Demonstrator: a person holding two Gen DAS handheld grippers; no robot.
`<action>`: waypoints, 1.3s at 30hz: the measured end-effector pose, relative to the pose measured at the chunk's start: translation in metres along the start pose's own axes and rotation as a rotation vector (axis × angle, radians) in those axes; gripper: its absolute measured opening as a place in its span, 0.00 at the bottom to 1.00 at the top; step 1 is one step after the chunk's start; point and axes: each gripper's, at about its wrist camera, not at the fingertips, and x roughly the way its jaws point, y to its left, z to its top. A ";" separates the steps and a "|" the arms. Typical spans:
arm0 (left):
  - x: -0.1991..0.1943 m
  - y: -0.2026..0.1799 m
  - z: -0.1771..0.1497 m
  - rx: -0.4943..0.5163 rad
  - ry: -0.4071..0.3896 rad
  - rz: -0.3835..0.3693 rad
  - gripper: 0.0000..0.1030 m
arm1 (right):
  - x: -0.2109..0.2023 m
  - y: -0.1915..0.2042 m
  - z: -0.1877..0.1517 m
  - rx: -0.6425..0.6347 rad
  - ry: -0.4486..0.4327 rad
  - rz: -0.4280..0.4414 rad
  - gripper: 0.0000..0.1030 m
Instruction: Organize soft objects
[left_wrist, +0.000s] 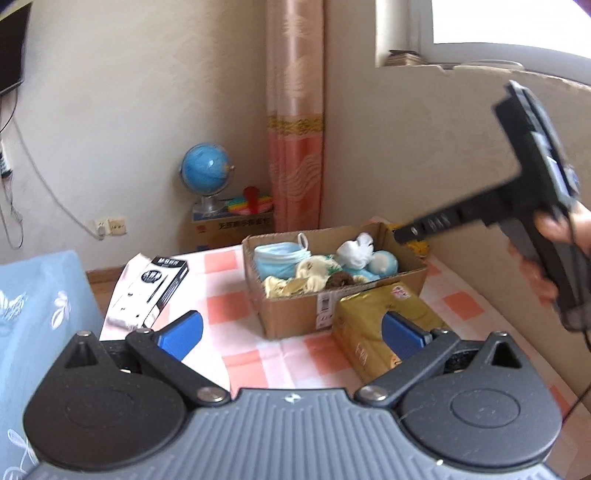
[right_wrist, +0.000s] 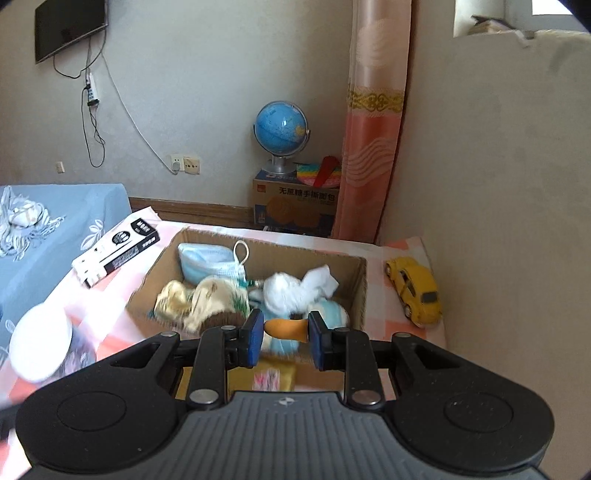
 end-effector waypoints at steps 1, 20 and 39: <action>-0.002 0.002 -0.002 -0.005 0.001 0.004 1.00 | 0.006 -0.001 0.003 0.007 0.007 -0.002 0.30; -0.008 -0.001 0.005 -0.010 0.055 0.101 0.99 | -0.051 0.017 -0.038 0.117 0.040 -0.156 1.00; -0.022 -0.028 0.015 0.023 0.124 0.121 0.99 | -0.122 0.052 -0.097 0.170 0.013 -0.272 1.00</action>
